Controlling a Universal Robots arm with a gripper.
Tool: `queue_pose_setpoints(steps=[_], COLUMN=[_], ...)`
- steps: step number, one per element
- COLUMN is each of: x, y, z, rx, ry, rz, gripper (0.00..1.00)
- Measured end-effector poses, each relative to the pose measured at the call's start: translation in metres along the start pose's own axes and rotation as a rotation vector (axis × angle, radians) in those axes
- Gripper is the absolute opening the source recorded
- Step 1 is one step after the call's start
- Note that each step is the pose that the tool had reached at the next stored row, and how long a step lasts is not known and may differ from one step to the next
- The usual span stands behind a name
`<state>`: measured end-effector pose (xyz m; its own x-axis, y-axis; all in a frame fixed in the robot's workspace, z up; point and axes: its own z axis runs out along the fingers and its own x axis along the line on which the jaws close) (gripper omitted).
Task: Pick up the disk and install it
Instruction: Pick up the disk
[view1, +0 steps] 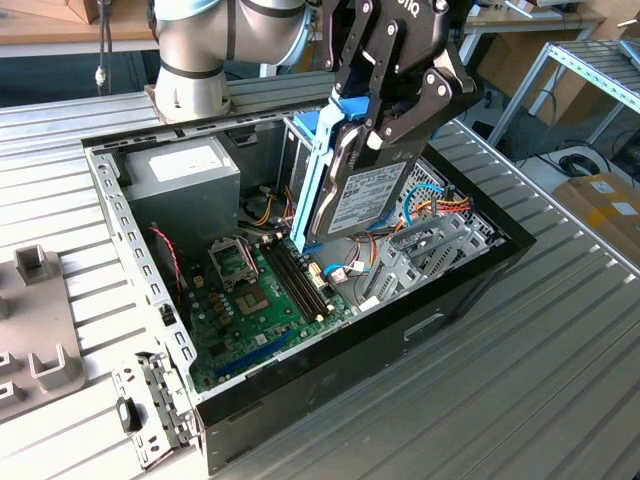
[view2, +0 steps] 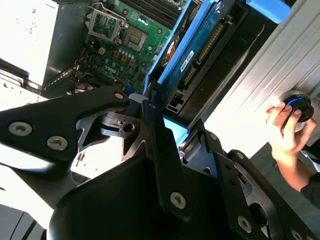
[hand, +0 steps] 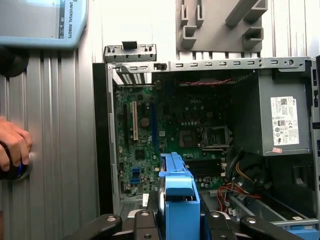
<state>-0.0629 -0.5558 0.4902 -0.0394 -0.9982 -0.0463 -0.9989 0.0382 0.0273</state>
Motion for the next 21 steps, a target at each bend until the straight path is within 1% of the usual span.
queue_pose_setpoints(steps=[11,21], x=[0.0020,0.0032], y=[-0.0073,-0.0156], z=[0.0003,0.0006], rx=[0.0000,0.0000], ry=[-0.0001,0.0000], rz=[0.000,0.000], gripper=[0.37,0.37])
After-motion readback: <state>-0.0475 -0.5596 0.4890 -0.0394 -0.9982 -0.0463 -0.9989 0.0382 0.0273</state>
